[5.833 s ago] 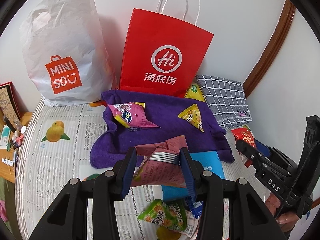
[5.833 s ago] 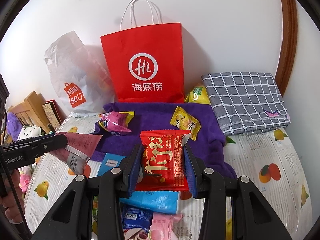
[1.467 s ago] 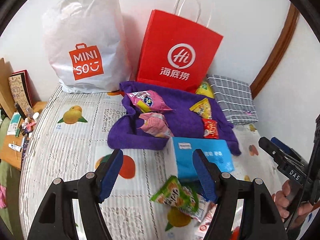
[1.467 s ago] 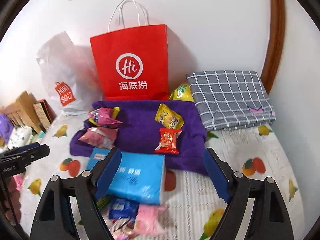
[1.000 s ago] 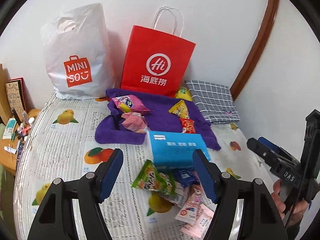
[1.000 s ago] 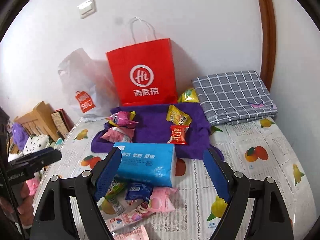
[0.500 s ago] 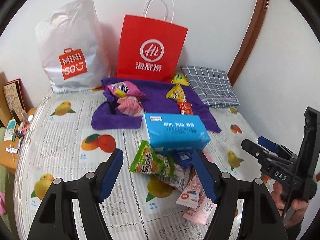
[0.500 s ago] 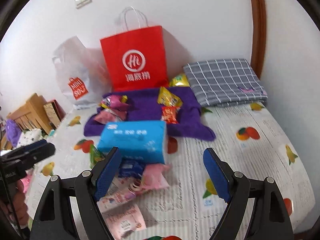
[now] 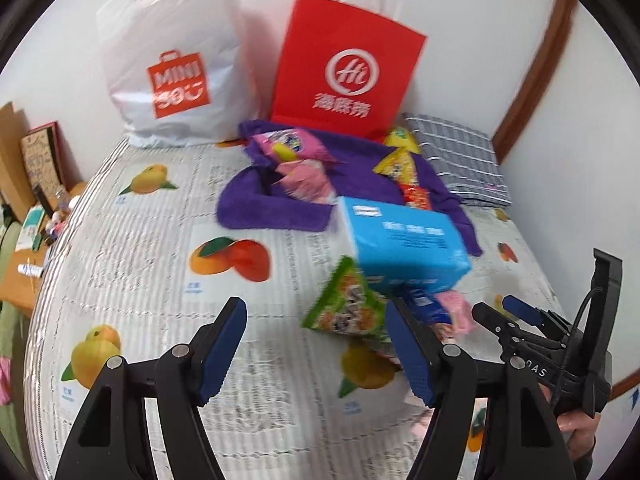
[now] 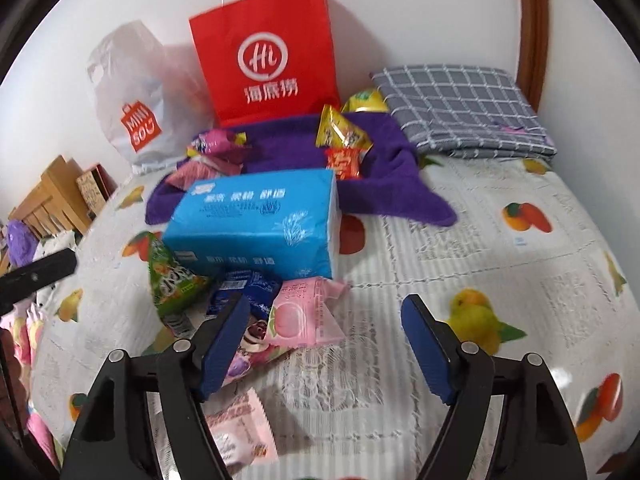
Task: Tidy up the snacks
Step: 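Move both grippers back toward the remaining snack pile, then grasp the green snack bag with the left gripper while the right grasps the pink peach packet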
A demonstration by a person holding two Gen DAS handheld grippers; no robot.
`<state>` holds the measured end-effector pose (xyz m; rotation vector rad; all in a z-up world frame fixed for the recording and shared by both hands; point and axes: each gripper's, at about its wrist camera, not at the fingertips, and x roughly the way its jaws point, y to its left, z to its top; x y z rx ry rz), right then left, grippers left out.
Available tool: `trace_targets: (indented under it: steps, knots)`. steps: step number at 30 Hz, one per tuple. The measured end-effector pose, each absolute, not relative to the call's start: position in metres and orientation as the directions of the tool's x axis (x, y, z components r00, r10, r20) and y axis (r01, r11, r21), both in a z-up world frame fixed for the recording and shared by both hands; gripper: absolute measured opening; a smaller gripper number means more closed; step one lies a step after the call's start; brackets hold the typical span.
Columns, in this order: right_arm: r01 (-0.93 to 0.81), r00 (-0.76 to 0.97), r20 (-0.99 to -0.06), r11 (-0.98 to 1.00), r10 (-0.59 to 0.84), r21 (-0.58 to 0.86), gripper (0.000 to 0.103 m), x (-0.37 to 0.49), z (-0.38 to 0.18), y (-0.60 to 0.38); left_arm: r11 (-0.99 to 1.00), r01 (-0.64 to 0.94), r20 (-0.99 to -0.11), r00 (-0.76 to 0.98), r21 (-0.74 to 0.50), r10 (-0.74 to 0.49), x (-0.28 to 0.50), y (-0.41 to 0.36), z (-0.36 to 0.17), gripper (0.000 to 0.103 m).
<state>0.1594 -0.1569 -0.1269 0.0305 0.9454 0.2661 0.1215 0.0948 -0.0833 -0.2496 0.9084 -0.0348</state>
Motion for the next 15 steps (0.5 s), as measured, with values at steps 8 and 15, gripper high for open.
trace_targets:
  steps: [8,15]
  knots:
    - [-0.267,0.483,-0.826,0.947,0.29,0.177,0.066,0.178,-0.153,-0.141,0.971,-0.084,-0.793,0.595,-0.224,-0.132,0.133,0.099,-0.094,0.07]
    - [-0.313,0.462,-0.839,0.938,0.288,0.15,0.049,0.178,-0.163,-0.139,0.973,-0.026,-0.806,0.566,-0.228,-0.174,0.151,0.074,-0.104,0.07]
